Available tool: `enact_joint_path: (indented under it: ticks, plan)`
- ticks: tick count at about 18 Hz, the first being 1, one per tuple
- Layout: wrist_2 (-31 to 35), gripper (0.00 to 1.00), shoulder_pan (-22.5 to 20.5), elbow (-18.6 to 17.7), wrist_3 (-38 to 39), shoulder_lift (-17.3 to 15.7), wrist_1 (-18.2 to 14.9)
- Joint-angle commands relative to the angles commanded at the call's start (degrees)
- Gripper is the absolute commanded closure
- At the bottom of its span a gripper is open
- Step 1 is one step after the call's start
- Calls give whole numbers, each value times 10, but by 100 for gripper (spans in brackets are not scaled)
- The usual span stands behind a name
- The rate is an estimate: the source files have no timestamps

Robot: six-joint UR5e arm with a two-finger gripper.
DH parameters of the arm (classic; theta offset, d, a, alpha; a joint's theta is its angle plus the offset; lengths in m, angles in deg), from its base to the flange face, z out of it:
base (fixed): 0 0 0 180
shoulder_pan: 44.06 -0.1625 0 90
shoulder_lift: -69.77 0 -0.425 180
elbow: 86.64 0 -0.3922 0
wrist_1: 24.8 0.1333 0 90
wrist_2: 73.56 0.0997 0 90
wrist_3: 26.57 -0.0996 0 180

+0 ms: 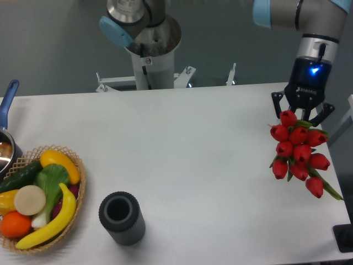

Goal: Insert the flowers into the vase
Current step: 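Hold the red tulip bunch by the stems in the gripper, then lift and carry the tulip bunch toward the black vase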

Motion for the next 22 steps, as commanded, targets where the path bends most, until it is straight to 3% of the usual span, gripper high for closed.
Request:
enact_joint_path:
  ticks: [8,14,22]
  plan:
    - [1,69,10,0,23,4,18]
    - [0,69,71,5,22,16,77]
    - [-113,69,139,60,21,39,102]
